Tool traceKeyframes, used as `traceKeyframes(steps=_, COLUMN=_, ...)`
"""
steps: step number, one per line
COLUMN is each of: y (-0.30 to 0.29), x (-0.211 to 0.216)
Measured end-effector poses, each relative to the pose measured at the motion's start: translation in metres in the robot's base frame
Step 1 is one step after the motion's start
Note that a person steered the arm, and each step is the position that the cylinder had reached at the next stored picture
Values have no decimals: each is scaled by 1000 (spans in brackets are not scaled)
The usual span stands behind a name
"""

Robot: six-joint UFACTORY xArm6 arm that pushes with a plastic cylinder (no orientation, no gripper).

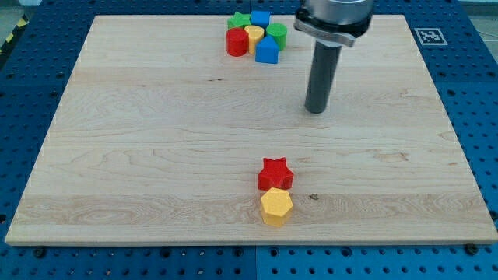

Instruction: Separate blue blocks along with green circle

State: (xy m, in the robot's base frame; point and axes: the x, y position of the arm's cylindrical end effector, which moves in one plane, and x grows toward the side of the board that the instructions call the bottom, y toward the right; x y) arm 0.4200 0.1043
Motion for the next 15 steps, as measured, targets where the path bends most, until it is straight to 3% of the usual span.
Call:
traceKeyframes(steps=1, y=-2, x=-46)
traceKeyframes(steps=3, y=-2, x=-87)
traceKeyframes(steps=6, y=-3, x=-220)
traceKeyframes(steps=9, y=-110, x=-228)
traceKeyframes(steps=10, y=-110, x=-219)
traceKeyframes(steps=11, y=-106, x=-171)
traceKeyframes(steps=15, y=-70, x=-124)
